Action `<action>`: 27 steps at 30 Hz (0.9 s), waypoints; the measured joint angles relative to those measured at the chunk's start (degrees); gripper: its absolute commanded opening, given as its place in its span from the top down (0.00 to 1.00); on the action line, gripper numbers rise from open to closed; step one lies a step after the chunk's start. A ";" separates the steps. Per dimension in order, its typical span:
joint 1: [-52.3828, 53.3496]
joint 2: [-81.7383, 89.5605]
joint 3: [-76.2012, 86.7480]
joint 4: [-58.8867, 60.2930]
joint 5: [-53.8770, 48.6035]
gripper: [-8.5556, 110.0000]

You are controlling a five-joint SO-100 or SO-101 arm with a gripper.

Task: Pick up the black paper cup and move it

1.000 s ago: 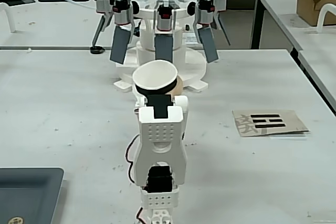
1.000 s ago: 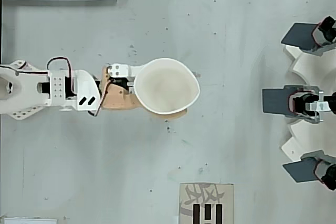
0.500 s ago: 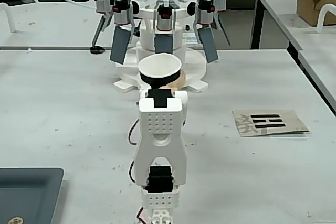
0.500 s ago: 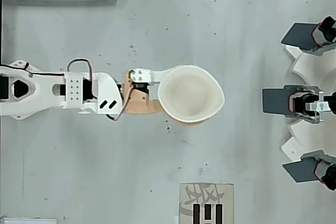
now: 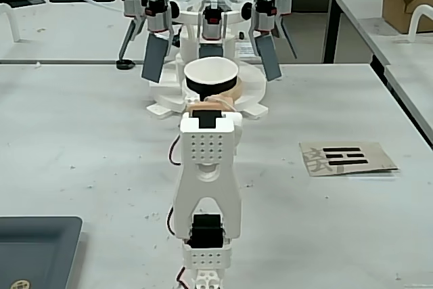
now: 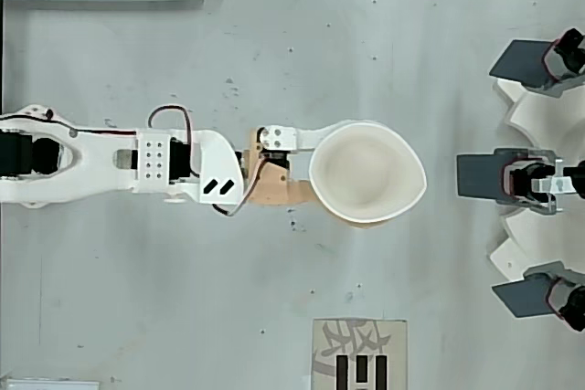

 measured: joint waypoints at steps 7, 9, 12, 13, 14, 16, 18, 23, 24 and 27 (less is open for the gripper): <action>0.00 -1.93 -3.87 2.99 0.44 0.88; 0.00 -3.08 -5.19 3.69 0.44 0.88; 0.00 -4.22 -6.94 4.66 0.53 0.88; 0.00 -4.66 -7.56 5.01 0.53 0.88; 0.00 -5.10 -8.09 5.27 0.53 0.88; 0.00 -6.24 -9.40 5.62 0.79 0.88; 0.00 -7.12 -10.63 5.98 0.79 0.88; 0.00 -8.79 -13.10 6.15 0.79 0.89; 0.00 -8.96 -13.27 6.15 0.79 0.89; 0.00 -9.23 -13.45 6.15 0.79 0.89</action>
